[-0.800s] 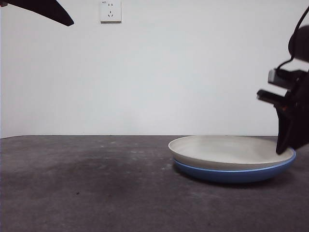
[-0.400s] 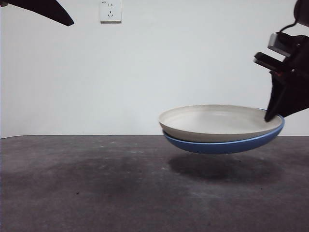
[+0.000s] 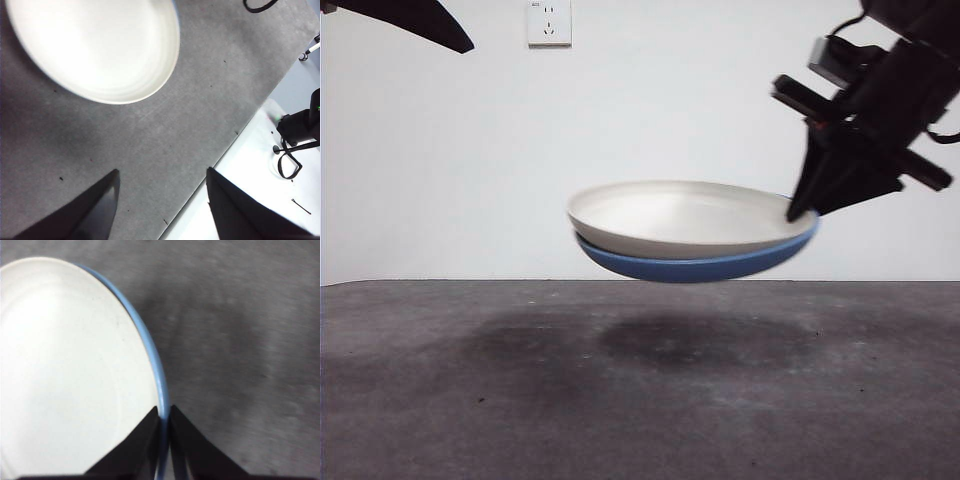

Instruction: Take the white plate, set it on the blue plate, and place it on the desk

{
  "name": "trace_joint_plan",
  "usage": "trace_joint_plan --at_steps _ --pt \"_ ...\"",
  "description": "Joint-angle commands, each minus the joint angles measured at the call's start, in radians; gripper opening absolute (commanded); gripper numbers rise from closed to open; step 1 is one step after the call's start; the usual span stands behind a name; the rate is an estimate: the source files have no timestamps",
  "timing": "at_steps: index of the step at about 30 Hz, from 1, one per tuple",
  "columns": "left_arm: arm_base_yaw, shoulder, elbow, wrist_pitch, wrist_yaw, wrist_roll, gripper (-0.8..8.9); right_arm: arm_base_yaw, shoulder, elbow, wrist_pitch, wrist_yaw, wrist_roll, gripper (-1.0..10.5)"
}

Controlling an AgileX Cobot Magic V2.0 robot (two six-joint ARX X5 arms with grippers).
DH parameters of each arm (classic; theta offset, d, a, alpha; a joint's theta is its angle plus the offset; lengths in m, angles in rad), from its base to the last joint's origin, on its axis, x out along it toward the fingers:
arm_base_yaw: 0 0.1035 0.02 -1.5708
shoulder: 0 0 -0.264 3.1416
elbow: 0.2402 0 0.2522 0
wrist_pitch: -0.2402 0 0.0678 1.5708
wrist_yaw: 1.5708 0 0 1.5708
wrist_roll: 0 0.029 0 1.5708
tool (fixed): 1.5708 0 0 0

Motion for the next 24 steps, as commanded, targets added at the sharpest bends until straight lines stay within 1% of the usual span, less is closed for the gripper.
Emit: trace_joint_plan --at_steps 1,4,10,19,24 --pt "-0.007 0.005 0.010 0.011 0.003 0.011 2.79 0.031 0.035 0.022 0.041 0.001 0.063 0.1" --pt "-0.007 0.005 0.010 0.011 0.003 0.011 2.79 0.059 0.067 0.022 0.073 0.020 0.086 0.1" --pt "-0.007 0.005 0.010 0.011 0.003 0.011 2.79 0.086 0.159 0.027 0.139 0.021 0.128 0.1" --pt "-0.007 0.005 0.010 0.006 0.003 0.011 2.79 0.097 0.325 0.098 0.153 0.022 0.133 0.1" --pt "-0.007 0.005 0.010 0.003 0.003 0.011 2.79 0.099 0.375 0.119 0.152 0.023 0.132 0.1"
